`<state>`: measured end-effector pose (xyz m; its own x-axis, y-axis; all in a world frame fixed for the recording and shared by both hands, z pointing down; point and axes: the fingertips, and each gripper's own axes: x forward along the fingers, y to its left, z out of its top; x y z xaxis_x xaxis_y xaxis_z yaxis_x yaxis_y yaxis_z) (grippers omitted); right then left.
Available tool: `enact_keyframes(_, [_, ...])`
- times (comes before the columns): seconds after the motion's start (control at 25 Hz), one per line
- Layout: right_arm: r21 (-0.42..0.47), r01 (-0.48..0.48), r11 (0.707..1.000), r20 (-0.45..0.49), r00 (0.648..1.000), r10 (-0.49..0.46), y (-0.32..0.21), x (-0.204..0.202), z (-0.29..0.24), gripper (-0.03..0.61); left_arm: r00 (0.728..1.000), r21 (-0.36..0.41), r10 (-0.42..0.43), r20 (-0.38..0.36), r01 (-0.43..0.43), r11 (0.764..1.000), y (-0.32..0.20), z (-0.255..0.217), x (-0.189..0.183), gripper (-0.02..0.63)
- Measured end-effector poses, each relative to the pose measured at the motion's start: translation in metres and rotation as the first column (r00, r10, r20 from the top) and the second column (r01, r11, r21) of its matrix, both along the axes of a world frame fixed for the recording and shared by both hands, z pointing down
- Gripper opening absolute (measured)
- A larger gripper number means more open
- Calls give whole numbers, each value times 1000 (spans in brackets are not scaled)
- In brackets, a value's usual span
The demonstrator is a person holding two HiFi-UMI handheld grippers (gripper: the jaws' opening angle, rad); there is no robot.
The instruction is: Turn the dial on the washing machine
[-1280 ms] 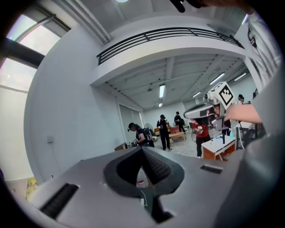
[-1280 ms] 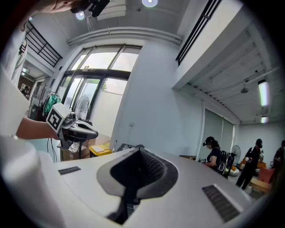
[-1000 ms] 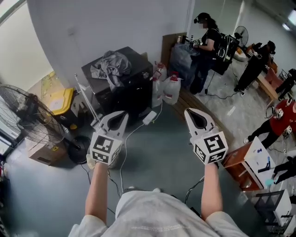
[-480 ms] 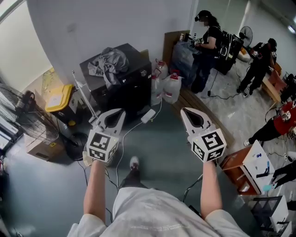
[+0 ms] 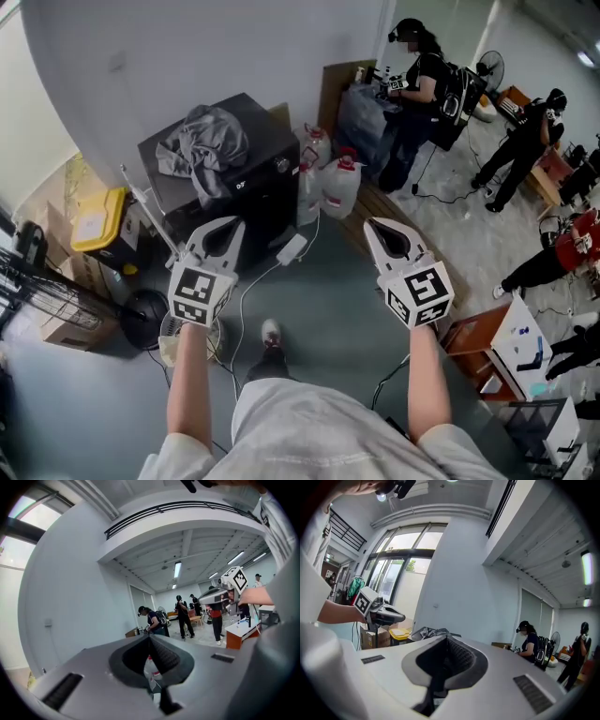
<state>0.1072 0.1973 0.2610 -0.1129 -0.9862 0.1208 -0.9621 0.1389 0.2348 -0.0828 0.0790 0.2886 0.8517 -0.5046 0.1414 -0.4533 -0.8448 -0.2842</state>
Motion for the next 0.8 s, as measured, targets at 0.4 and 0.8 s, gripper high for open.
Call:
enact_keyframes(0.4, [-40,7,999,1,1000,-7,-155,24,3,15,999,-53,28,24,-27,998,-150,8,39,17])
enact_keyframes(0.8, [-122,8,993,-4,1000,-8,-263,33,44,17,998,-139,-21,55,29,990,-243,46,35,17])
